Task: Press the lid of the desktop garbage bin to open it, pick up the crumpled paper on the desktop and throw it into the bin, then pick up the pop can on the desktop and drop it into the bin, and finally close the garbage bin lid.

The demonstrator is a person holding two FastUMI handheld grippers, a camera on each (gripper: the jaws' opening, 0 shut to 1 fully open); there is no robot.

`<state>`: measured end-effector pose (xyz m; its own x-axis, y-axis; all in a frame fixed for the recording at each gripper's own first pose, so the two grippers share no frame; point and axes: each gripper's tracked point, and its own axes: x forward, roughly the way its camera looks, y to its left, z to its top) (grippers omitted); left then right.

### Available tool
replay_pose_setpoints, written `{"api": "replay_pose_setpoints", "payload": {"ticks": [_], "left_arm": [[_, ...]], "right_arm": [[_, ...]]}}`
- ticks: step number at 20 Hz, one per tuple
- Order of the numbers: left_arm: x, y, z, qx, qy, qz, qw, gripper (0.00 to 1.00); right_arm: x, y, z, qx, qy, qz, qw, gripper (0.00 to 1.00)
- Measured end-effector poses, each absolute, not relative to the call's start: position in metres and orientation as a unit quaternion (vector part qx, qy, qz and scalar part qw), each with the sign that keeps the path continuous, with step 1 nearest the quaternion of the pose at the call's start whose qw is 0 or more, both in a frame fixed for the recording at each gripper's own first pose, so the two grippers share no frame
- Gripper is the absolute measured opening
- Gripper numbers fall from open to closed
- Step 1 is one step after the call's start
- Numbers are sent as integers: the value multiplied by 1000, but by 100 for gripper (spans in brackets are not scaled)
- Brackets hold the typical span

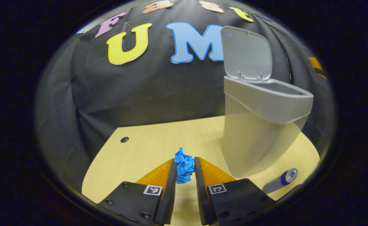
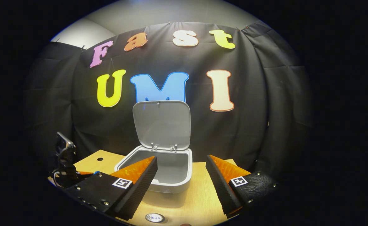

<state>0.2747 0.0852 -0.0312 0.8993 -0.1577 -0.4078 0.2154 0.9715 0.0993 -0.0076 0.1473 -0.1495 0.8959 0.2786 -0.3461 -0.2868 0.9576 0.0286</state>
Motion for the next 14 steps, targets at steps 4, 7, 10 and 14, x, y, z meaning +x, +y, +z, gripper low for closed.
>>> {"api": "replay_pose_setpoints", "payload": {"ticks": [4,7,10,14], "left_arm": [[291,50,34,67,143,-128,979,42],[297,17,87,60,94,-155,982,41],[300,-19,118,72,58,-188,978,38],[293,-66,117,82,51,-230,968,41]], "right_arm": [[-9,146,-150,-14,175,145,974,98],[-11,145,-150,-18,175,143,974,98],[-13,143,-151,-23,175,140,974,98],[-16,140,-149,-29,174,136,975,98]]}}
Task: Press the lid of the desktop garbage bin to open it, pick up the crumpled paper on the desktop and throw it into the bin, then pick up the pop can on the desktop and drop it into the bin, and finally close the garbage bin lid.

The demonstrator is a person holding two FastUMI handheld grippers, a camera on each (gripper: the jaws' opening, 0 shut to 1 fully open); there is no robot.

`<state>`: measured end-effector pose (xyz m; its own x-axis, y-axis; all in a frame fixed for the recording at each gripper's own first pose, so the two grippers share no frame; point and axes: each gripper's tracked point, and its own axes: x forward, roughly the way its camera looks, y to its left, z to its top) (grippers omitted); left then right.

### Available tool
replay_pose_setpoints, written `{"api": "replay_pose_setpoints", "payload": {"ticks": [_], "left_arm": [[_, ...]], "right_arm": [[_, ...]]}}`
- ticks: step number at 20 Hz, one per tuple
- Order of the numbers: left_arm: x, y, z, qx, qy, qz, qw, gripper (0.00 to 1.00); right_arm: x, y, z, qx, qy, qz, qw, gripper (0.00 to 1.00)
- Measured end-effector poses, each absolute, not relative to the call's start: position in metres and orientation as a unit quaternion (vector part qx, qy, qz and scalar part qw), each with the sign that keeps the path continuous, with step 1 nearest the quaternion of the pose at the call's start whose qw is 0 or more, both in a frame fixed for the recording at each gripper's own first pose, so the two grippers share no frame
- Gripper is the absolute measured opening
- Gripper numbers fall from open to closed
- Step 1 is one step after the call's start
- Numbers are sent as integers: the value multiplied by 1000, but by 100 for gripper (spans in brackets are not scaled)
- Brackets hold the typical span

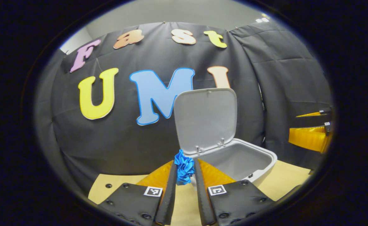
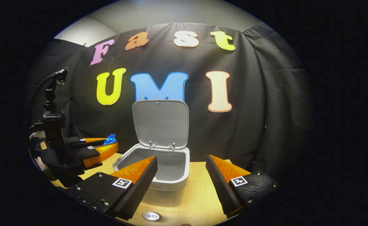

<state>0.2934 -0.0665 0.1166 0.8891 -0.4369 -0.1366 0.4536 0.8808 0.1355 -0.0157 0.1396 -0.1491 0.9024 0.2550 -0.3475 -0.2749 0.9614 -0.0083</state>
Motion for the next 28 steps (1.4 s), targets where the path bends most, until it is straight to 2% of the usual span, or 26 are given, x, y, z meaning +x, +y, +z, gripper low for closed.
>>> {"api": "replay_pose_setpoints", "payload": {"ticks": [6,8,9,10,14,21,22,24,26,28], "left_arm": [[293,-95,105,68,65,-249,964,41],[293,-99,103,69,64,-253,963,57],[291,-102,104,69,65,-256,962,70],[291,-102,104,69,64,-255,962,73],[291,-98,105,65,65,-247,965,95],[292,-74,105,62,67,-222,971,100],[292,-70,105,62,68,-218,972,90],[292,-61,104,60,71,-210,973,90],[291,-52,103,58,74,-202,975,100],[291,-44,102,54,77,-195,976,100]], "right_arm": [[-23,129,-149,-44,174,125,976,99],[-24,127,-149,-47,174,124,976,99],[-25,126,-149,-48,174,124,976,98],[-25,127,-150,-48,175,124,976,98],[-27,131,-153,-48,179,127,974,98],[-35,139,-165,-51,193,139,970,100],[-38,140,-168,-49,197,140,969,98],[-41,144,-173,-48,203,144,967,100],[-47,147,-179,-49,210,150,965,98],[-53,151,-189,-48,221,158,961,100]]}}
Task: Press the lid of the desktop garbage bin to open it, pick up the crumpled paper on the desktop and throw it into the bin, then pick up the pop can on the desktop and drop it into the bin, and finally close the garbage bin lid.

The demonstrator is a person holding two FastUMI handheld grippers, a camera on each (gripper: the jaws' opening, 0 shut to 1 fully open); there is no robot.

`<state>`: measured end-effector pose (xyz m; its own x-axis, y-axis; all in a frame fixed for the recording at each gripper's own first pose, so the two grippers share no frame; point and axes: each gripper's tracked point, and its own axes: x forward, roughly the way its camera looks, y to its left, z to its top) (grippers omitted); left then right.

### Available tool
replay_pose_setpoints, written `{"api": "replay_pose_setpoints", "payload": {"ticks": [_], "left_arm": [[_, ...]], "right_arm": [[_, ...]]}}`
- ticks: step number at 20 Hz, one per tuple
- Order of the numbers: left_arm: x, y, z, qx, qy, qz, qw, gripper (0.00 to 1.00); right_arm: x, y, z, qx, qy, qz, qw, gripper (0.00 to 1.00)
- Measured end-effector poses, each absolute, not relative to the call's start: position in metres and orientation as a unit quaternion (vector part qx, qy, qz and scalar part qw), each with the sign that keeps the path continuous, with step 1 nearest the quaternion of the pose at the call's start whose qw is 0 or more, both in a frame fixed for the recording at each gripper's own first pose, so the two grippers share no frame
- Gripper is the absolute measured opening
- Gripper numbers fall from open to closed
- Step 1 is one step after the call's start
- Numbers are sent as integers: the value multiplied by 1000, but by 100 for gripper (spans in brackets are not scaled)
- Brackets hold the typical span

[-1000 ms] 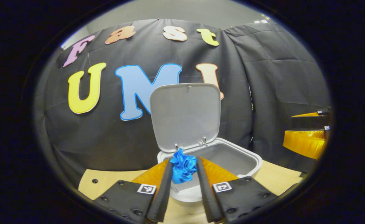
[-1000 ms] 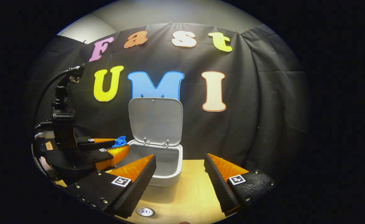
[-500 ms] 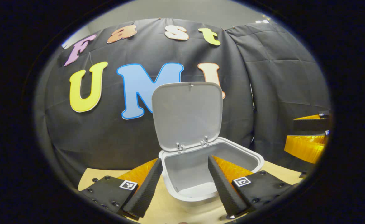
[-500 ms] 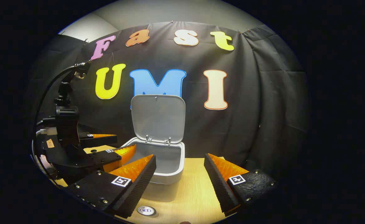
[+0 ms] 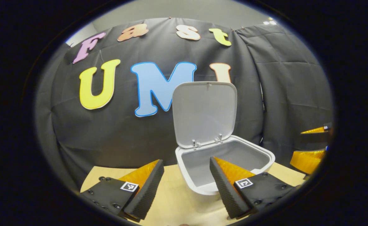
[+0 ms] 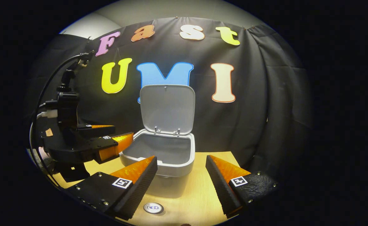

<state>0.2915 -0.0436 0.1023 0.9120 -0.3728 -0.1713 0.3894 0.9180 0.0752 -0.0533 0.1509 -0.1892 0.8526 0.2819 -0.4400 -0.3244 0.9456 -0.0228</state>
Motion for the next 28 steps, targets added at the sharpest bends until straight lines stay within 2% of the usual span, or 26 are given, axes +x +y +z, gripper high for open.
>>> {"api": "replay_pose_setpoints", "payload": {"ticks": [9,10,11,12,15,16,19,20,21,22,24,26,27,28], "left_arm": [[286,-15,102,47,82,-166,982,100],[286,-12,102,47,82,-163,982,96],[285,-9,103,47,82,-160,983,96],[286,-6,102,47,82,-158,983,100],[283,3,100,47,85,-149,984,96],[283,6,100,46,86,-146,984,100],[281,15,97,42,90,-137,986,100],[281,17,95,40,92,-135,986,96],[281,19,93,38,95,-132,986,100],[280,21,91,36,97,-131,986,100],[279,23,88,33,101,-128,986,90],[278,26,86,31,104,-125,986,90],[279,28,85,30,105,-125,986,100],[281,29,84,29,104,-124,986,100]], "right_arm": [[-96,175,-271,-42,314,206,926,99],[-103,179,-283,-43,328,214,919,99],[-110,182,-295,-42,342,222,912,99],[-117,186,-306,-42,355,229,906,99],[-135,192,-337,-44,388,244,888,99],[-139,193,-345,-44,398,247,882,99],[-140,194,-358,-43,417,252,872,99],[-141,195,-362,-44,423,253,869,99],[-143,195,-368,-46,430,253,866,99],[-145,197,-377,-47,436,254,862,99],[-148,201,-389,-49,448,256,855,99],[-153,198,-404,-54,460,258,848,99],[-154,199,-410,-56,466,261,844,99],[-156,199,-414,-59,470,263,841,99]]}}
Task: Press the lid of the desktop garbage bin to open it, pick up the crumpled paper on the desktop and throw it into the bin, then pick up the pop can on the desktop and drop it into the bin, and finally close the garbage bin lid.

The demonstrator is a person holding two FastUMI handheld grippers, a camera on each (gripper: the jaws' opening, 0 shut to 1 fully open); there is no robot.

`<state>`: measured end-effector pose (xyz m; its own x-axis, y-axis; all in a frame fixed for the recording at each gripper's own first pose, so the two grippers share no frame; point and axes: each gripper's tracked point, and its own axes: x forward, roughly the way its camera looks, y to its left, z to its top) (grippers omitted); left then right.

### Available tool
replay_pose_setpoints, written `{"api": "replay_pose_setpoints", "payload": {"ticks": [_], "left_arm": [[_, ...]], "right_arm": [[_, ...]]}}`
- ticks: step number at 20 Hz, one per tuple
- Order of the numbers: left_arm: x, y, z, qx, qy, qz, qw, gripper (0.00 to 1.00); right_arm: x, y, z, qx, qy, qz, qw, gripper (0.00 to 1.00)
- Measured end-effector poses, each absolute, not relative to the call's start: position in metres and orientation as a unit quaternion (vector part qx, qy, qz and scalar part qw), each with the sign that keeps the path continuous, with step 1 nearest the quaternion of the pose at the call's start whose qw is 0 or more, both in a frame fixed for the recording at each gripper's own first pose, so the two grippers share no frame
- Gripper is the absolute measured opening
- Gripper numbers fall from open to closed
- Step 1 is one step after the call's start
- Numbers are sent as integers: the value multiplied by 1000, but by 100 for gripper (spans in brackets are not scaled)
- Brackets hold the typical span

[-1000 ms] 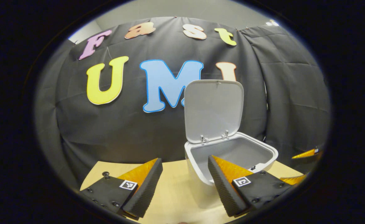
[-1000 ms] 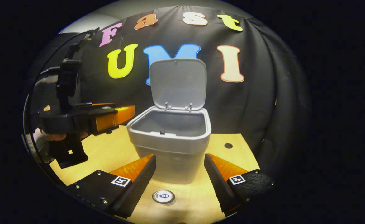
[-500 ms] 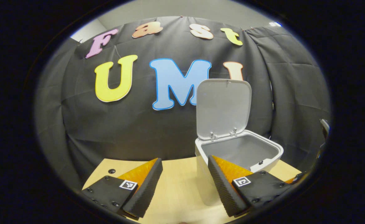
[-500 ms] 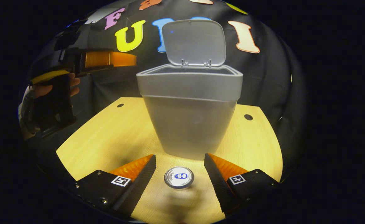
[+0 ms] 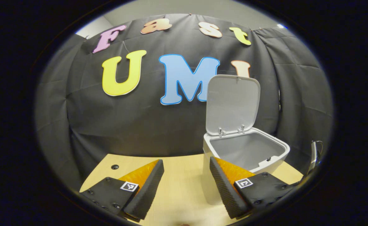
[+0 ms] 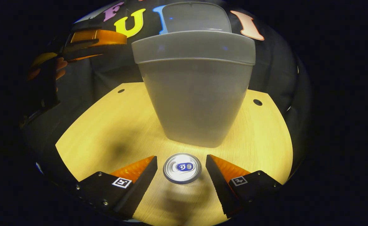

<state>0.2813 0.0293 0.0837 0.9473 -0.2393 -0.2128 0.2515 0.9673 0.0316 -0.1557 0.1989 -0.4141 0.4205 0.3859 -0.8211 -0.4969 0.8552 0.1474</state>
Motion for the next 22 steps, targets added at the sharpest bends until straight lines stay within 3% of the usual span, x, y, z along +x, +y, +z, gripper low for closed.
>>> {"api": "replay_pose_setpoints", "payload": {"ticks": [6,9,12,13,14,22], "left_arm": [[281,34,84,30,104,-121,987,100],[281,35,83,30,105,-118,987,100],[282,36,81,30,107,-118,987,100],[282,35,81,30,107,-119,987,96],[283,34,81,30,106,-119,987,100],[281,32,79,26,110,-119,986,100]], "right_arm": [[-159,201,-430,-73,488,269,827,99],[-158,199,-433,-72,492,270,825,86],[-157,199,-431,-72,494,270,823,84],[-157,198,-429,-70,492,271,824,84],[-157,199,-426,-66,490,271,826,84],[-137,207,-364,-8,444,282,851,84]]}}
